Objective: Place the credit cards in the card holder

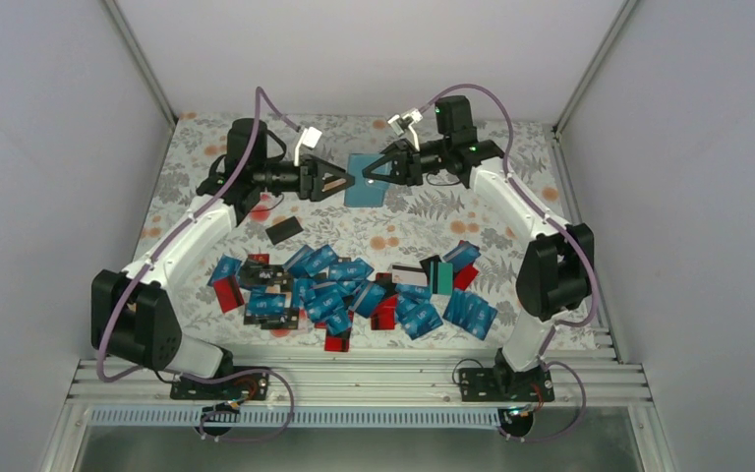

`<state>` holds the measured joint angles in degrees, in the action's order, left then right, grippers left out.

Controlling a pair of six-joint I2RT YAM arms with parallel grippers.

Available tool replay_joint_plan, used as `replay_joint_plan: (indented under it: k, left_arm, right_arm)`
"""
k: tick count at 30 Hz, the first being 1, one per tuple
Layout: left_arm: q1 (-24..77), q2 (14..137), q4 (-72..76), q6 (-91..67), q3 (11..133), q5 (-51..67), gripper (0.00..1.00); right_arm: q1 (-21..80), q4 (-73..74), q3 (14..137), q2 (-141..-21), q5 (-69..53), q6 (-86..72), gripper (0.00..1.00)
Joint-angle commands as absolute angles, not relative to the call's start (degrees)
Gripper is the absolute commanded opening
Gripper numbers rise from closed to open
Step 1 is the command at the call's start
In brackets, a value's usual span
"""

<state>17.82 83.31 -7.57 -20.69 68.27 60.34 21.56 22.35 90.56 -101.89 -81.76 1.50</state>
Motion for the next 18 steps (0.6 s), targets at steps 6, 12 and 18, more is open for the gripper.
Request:
replay_joint_plan:
  k: [6,12,18]
  left_arm:
    - [19.8,79.0,-8.3,-15.5,68.5,59.5,0.47]
    - [21.7,80.3,-10.4,-14.3,69.6,59.8,0.36]
    - [21.7,79.7,-12.0,-13.8,70.9,57.9,0.03]
  right_arm:
    - [23.2,22.1,93.0,-102.1,-83.9,1.8,0.04]
    - [24.0,22.1,93.9,-102.2,-85.6,2.2,0.04]
    - [24.2,22.9,94.5,-101.7,-83.7,2.1,0.06]
